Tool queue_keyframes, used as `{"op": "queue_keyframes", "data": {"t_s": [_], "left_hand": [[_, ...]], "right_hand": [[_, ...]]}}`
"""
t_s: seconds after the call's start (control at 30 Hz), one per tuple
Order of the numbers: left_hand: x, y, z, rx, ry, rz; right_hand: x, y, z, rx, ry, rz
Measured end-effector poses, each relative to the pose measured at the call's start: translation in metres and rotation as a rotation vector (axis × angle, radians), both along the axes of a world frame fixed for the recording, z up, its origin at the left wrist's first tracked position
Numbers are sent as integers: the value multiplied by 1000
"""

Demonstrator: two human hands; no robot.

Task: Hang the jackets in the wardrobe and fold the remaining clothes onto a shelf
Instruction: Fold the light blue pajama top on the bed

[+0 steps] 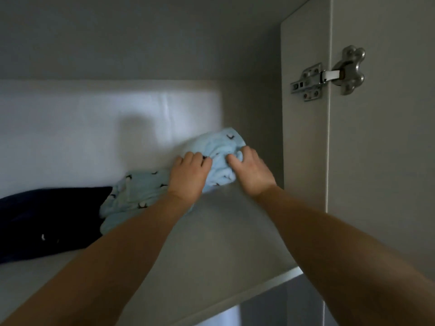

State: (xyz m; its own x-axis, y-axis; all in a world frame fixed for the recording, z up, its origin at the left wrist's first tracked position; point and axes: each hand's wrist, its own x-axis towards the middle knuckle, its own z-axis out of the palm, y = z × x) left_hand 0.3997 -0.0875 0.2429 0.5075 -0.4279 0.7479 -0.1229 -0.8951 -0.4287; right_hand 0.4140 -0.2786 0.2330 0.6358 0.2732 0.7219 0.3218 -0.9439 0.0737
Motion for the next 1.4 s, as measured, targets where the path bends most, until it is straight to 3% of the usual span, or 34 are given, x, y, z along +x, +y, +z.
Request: {"op": "queue_keyframes", "data": {"t_s": [0.13, 0.23, 0.33, 0.4, 0.47, 0.53, 0.6, 0.67, 0.73, 0.83, 0.93, 1.0, 1.23, 1.33, 1.4], "left_hand": [[31, -7, -38, 207, 347, 38], [45, -4, -36, 142, 527, -201], [54, 8, -14, -180, 834, -411], [72, 8, 2, -421, 767, -497], [94, 6, 17, -567, 585, -484], [112, 5, 25, -656, 551, -405], [130, 3, 29, -721, 612, -323], [141, -1, 28, -647, 643, -203], [143, -11, 21, -471, 577, -93], [143, -26, -14, -364, 574, -193], [145, -18, -53, -222, 418, -209], [151, -7, -65, -221, 418, -181], [154, -4, -56, -307, 695, -72], [134, -5, -52, -254, 701, -29], [116, -5, -58, -162, 684, -59]], "right_hand": [[30, -5, -36, -43, 619, -101], [43, -3, -20, 11, 689, -99], [52, 3, 4, 233, 545, -130], [58, 9, 8, 364, 359, -145], [66, 16, 10, 348, 260, -148], [77, 23, 13, 277, 330, -108], [90, 29, 13, 226, 564, -63], [103, 31, 8, 296, 683, -41], [110, 28, 3, 395, 680, -68], [113, 17, -20, 476, 699, -174], [107, 19, -59, 463, 598, -173], [111, 21, -73, 389, 552, -159], [109, 34, -70, 335, 454, -159], [97, 33, -58, 362, 440, -126], [87, 30, -43, 271, 524, -160]]}}
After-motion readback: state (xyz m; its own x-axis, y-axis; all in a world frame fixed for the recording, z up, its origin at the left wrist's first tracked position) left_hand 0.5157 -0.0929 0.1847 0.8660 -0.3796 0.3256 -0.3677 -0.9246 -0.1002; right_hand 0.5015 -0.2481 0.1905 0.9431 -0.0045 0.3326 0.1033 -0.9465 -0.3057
